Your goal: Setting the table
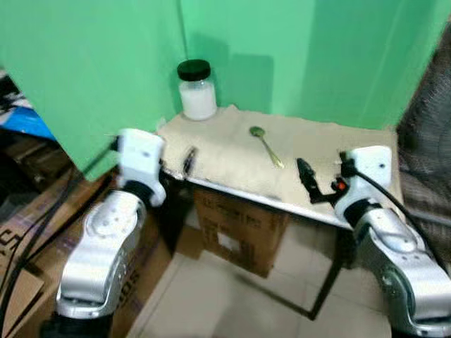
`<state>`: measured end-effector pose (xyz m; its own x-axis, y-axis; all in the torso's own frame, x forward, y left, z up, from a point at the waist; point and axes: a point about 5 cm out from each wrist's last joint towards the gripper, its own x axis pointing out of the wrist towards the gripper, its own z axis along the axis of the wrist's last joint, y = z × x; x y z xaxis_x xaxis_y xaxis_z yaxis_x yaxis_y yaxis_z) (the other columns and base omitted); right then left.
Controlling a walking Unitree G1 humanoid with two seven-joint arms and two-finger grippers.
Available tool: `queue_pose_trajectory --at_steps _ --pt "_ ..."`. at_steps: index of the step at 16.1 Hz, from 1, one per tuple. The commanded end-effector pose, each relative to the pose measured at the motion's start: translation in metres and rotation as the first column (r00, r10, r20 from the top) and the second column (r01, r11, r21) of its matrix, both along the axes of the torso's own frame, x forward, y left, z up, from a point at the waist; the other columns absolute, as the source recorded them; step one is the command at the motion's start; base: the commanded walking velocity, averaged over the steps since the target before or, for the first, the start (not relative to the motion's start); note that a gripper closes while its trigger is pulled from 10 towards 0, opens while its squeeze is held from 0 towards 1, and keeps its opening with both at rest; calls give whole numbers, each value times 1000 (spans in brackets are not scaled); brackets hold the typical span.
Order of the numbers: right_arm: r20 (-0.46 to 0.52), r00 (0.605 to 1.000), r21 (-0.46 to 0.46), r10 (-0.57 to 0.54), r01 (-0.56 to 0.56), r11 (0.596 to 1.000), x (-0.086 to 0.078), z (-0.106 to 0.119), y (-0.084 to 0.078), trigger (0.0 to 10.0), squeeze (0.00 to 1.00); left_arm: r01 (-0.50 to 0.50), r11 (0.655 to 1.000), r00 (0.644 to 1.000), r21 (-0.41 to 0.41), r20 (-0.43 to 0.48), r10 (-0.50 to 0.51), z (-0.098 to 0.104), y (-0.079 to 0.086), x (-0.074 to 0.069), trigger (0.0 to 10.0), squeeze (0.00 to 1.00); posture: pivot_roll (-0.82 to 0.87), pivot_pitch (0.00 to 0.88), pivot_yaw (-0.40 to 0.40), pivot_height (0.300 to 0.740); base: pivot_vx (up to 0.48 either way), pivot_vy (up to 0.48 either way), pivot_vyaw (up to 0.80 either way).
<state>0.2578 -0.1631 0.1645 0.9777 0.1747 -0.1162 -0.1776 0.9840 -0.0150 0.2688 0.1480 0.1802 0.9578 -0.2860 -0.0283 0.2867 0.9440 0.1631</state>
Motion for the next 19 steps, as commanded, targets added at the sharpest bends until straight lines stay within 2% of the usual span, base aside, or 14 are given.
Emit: queue_pose_trajectory --at_steps 1,3,7,10,14,19 --pt "30 999 18 39 -40 999 5 5 10 10000 0 4 1000 1000 30 -20 -3 -4 6 -2 10000 0 124 0 61 740 289 0 0" --pt "34 998 14 50 -50 999 8 4 12 10000 0 37 999 999 37 -40 -36 -9 3 -3 10000 0 122 0 57 740 283 0 0" --pt "27 997 -10 72 -72 997 10 1 14 10000 0 13 1000 998 18 -60 -12 -18 4 -4 10000 0 125 0 44 740 286 0 0" --pt "17 996 -6 83 -83 997 13 -1 16 10000 0 32 997 995 69 -101 -24 -34 8 -10 10000 0 130 0 31 740 287 0 0" --pt "13 997 25 70 -71 997 15 -2 13 10000 0 37 997 994 75 -101 -29 -36 9 -11 10000 0 126 0 29 740 290 0 0" --pt "7 992 -7 127 -127 992 22 -1 19 10000 0 59 995 994 77 -93 -52 -37 4 -10 10000 0 124 0 18 740 289 0 0"
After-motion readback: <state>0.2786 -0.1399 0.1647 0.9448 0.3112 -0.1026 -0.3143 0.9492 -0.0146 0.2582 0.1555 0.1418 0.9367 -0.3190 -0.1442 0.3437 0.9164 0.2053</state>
